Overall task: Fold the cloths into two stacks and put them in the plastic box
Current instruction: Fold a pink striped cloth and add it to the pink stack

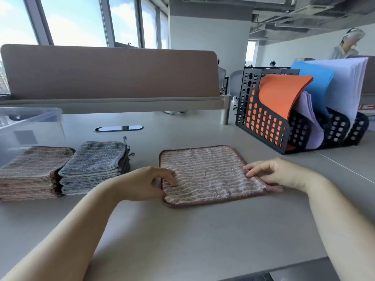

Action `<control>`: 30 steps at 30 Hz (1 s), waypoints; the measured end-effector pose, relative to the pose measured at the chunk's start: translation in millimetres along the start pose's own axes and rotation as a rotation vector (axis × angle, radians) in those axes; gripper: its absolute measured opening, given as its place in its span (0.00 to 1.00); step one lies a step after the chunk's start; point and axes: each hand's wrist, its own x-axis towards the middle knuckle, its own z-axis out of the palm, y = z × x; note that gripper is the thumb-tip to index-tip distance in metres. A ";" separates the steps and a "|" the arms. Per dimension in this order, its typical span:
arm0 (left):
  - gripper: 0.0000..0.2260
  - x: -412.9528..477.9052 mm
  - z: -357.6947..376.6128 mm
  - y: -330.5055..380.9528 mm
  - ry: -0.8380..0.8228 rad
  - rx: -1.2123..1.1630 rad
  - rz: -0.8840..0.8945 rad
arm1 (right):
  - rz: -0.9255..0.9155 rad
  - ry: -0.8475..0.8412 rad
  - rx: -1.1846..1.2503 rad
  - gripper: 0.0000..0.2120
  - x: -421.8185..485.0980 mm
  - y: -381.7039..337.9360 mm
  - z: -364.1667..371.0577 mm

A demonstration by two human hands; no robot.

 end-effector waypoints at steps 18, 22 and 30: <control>0.24 43.5 16.6 3.1 0.570 -0.068 -0.365 | 0.156 0.460 -0.239 0.17 43.0 -16.6 27.0; 0.20 42.4 17.4 2.9 0.583 0.071 -0.406 | 0.079 0.513 -0.229 0.16 45.7 -25.5 28.3; 0.10 61.8 17.5 2.0 0.565 0.246 -0.527 | 0.231 0.638 -0.279 0.11 66.1 -23.0 33.3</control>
